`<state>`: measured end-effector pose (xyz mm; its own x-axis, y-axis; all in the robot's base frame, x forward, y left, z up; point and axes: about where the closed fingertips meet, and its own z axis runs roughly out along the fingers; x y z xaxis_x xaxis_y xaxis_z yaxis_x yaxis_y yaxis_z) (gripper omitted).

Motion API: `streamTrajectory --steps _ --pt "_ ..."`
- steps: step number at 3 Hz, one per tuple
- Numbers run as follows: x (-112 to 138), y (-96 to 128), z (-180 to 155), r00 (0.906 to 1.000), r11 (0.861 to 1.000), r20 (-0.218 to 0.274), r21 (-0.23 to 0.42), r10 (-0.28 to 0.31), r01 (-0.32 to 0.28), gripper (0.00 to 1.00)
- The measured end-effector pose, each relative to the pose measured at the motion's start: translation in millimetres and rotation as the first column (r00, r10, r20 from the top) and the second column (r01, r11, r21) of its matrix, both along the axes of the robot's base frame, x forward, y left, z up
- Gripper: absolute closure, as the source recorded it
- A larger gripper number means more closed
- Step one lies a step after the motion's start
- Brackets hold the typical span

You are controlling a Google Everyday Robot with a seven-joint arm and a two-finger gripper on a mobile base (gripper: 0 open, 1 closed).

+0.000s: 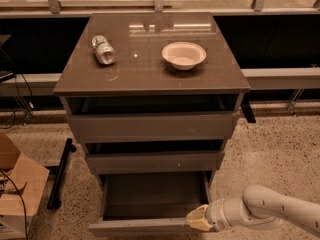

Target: Close bottom drawer

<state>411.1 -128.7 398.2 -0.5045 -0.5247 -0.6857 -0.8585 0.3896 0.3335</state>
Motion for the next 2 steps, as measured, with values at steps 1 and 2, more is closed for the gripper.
streamTrajectory --steps 1,2 --pt "2.6 -4.6 -52.3 0.9987 0.999 -0.046 0.022 -0.022 0.023 1.0" --pt "7.2 -12.7 -96.7 0.9935 0.997 -0.094 0.045 -0.064 0.068 1.0"
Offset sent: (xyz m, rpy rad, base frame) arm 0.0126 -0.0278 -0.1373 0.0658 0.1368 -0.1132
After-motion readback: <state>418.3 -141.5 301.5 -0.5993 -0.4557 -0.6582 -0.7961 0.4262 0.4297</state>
